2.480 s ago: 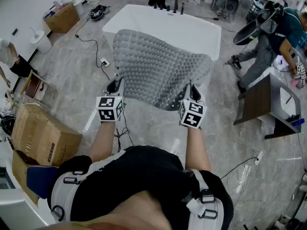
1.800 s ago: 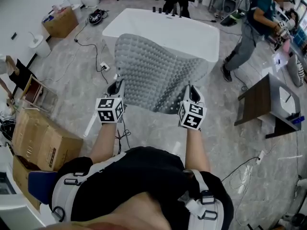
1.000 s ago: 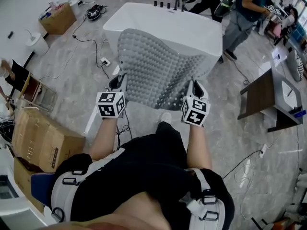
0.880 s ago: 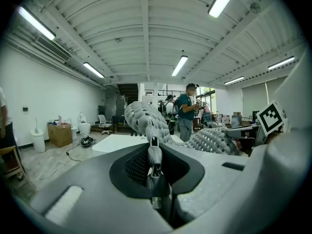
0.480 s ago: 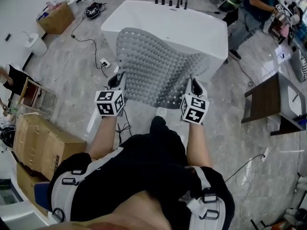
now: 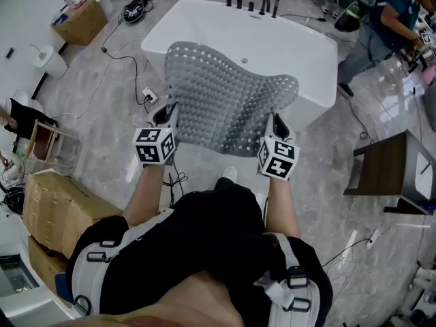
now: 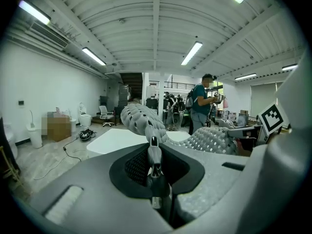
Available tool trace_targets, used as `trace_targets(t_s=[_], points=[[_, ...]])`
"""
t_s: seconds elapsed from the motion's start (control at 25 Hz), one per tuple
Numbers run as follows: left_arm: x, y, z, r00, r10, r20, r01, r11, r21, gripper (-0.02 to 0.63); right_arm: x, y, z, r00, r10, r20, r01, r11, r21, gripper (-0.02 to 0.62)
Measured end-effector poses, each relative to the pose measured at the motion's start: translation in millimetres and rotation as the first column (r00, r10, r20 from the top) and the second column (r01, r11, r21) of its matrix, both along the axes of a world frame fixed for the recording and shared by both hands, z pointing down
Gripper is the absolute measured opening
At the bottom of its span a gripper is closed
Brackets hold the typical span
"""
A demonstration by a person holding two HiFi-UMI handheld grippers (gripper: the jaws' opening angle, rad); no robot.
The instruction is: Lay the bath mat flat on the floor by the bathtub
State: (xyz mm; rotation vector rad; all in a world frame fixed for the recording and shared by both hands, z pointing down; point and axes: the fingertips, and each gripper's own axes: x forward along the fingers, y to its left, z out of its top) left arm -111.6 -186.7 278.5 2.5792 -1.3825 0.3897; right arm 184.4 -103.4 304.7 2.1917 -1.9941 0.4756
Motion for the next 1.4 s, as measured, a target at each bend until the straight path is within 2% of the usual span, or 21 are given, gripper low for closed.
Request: trace_targets(t_s=[0.32, 0.64, 0.8, 0.96, 1.16, 1.4], points=[[33, -82, 6, 1.000, -0.015, 0.004, 0.015, 0.999, -0.040, 0.040, 28, -87, 8, 0.999, -0.039, 0.023, 0.040, 0.998, -0.042, 0.032], [47, -115, 39, 0.999, 0.002, 0.044, 0.004, 0.991, -0.131, 0.040, 44, -112, 45, 0.996, -0.027, 0.083, 0.038, 0.991, -0.132, 0.032], [41, -130, 72, 0.998, 0.024, 0.055, -0.012, 0.978, -0.210, 0.040, 41, -117, 75, 0.995, 0.000, 0.102, 0.020, 0.981, -0.192, 0.032], [38, -141, 112, 0.996, 0.048, 0.076, -0.023, 0.953, -0.301, 0.040, 42, -117, 108, 0.990, 0.035, 0.137, 0.003, 0.964, -0.267, 0.032], [28, -150, 172, 0.997, 0.056, 0.059, -0.025, 0.898, -0.440, 0.040, 43, -109, 162, 0.986, 0.086, 0.143, -0.024, 0.919, -0.393, 0.032], [36, -154, 253, 0.991, 0.107, 0.085, -0.045, 0.843, -0.536, 0.040, 50, -106, 237, 0.985, 0.114, 0.132, -0.035, 0.870, -0.492, 0.031]])
